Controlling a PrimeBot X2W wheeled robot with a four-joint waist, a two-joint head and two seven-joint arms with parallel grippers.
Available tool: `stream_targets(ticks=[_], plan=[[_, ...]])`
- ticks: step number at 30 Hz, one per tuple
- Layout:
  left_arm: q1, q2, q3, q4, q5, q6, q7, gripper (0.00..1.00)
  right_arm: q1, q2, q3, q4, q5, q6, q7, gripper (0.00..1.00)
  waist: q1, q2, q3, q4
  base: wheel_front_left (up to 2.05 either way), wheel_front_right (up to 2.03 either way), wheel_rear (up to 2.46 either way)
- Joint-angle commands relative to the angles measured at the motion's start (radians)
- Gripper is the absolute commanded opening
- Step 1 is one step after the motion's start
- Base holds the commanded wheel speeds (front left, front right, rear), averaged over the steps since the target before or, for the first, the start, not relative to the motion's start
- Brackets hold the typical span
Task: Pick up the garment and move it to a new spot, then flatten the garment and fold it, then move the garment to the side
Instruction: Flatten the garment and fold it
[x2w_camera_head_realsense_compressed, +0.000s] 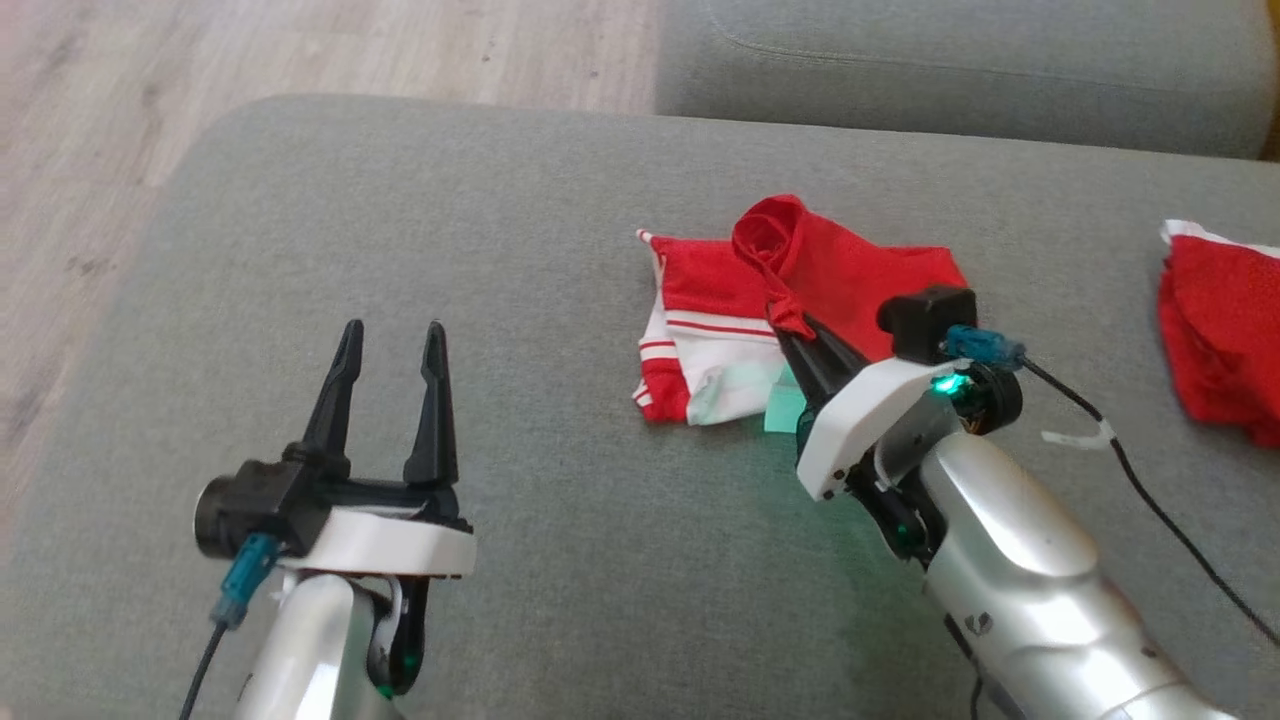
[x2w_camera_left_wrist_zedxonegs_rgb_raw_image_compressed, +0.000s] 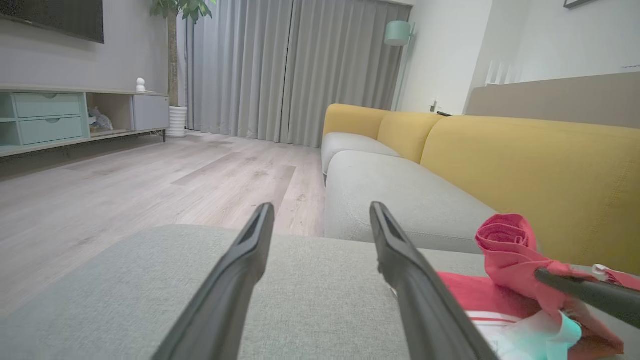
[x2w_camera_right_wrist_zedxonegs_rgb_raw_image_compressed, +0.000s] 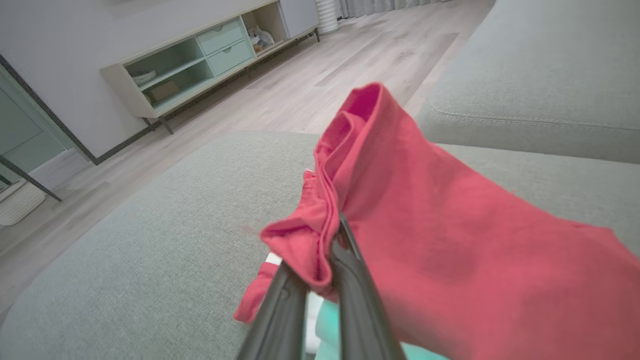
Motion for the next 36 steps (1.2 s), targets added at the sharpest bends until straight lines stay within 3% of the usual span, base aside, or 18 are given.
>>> stream_targets(ticks=[1,14,15,16,21,25,32,36], plan=[[-0.042,0.007,0.022,-0.028,-0.006,0.004,-0.005,1.0,-0.054,0.014,0.019,-0.018,0.006,-0.001,-0.018,0.0,0.0001,-0.0001,0.008,0.014,0.0,0.0,0.0],[-0.07,0.007,-0.005,-0.017,-0.014,0.006,-0.005,1.0,-0.157,0.014,0.163,0.163,0.122,-0.001,-0.108,0.0,0.0001,-0.0001,0.062,0.077,0.0,0.0,0.0],[-0.071,0.007,-0.007,-0.015,-0.015,0.006,-0.005,1.0,-0.161,0.014,0.163,0.177,0.128,-0.001,-0.12,0.81,0.0001,-0.0001,0.064,0.079,0.0,0.0,0.0],[-0.073,0.007,-0.01,-0.012,-0.016,0.006,-0.005,1.0,-0.16,0.014,0.167,0.185,0.146,-0.001,-0.124,1.0,0.0001,-0.0001,0.064,0.082,0.0,0.0,0.0],[-0.078,0.007,-0.009,0.005,-0.013,0.009,-0.005,1.0,-0.155,0.014,0.285,0.112,0.274,-0.001,-0.147,1.0,0.0001,-0.0001,0.053,0.077,0.0,0.0,0.0],[-0.073,0.01,0.008,0.005,-0.008,0.01,-0.005,1.0,-0.194,0.014,0.297,0.14,0.298,-0.001,-0.205,1.0,0.0001,-0.0001,0.036,0.043,0.0,0.0,0.0],[-0.061,0.01,0.034,-0.017,-0.007,0.014,-0.005,1.0,-0.249,0.014,0.161,0.242,0.253,-0.001,-0.243,1.0,0.0001,-0.0001,0.018,-0.026,0.0,0.0,0.0],[-0.046,0.01,0.051,-0.029,-0.004,0.023,-0.005,1.0,-0.243,0.01,-0.045,0.234,0.05,-0.001,-0.245,1.0,0.0001,-0.0001,0.012,-0.075,0.0,0.0,0.0]])
